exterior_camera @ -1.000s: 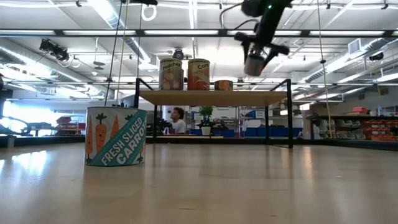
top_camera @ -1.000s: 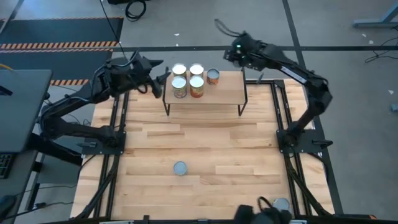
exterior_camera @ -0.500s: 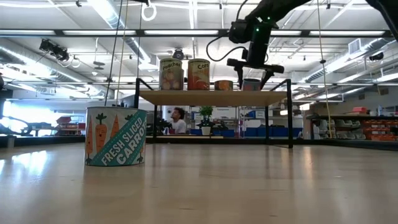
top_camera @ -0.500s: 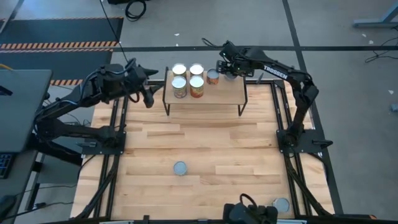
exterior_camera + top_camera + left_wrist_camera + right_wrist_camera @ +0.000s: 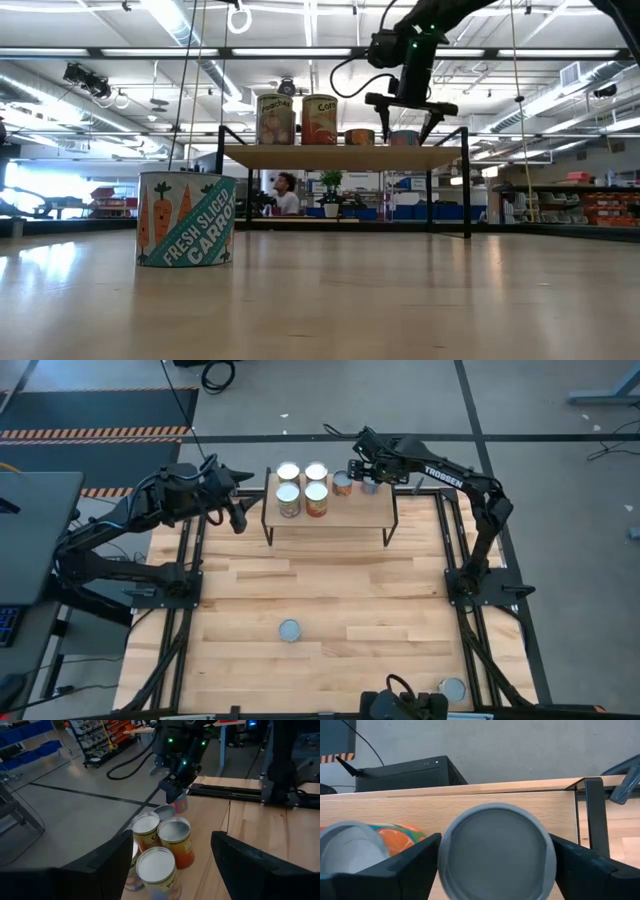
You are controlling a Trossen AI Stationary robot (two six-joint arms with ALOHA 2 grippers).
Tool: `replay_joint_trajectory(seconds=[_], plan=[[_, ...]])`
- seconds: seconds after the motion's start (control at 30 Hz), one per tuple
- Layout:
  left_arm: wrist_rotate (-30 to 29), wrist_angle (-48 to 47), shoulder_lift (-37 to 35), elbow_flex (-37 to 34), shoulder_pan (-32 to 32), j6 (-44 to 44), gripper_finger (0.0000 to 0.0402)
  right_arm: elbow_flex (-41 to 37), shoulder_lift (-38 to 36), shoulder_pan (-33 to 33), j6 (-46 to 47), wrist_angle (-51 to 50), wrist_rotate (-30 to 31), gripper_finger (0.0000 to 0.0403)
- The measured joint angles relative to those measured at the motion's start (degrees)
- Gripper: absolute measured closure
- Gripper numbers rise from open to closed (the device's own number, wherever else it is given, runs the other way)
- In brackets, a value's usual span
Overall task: Pick and place cans onto a shelf
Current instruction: Put the canned corn on the shelf, then adjust the canned oranges on the shelf
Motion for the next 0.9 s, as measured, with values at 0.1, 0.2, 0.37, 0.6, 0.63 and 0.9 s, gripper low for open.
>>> replay_joint_trajectory(seconds=[0.1,0.2,0.37,0.6,0.63,0.9], plan=[[0.0,-0.1,0.0,0.0,0.0,0.0,0.0127,0.0,-1.0,0.6,-0.2,0.2,1.0,0.0053],[0.0,-0.1,0.0,0.0,0.0,0.0,0.0127,0.0,-3.2,2.1,-0.4,0.0,3.5,0.0053],[0.0,0.2,0.0,0.0,0.0,0.1,0.0127,0.0,-6.2,7.0,-6.7,6.0,9.6,0.0053],[1.5,4.5,0.0,0.0,0.0,0.1,0.0127,0.0,-2.1,9.3,-10.6,10.8,12.5,0.0053],[1.5,5.0,0.0,0.0,0.0,0.1,0.0127,0.0,-1.7,9.3,-10.8,10.6,13.0,0.0053],[1.5,6.1,0.0,0.0,0.0,1.3,0.0127,0.0,-0.5,8.6,-16.9,10.3,15.0,0.0053]])
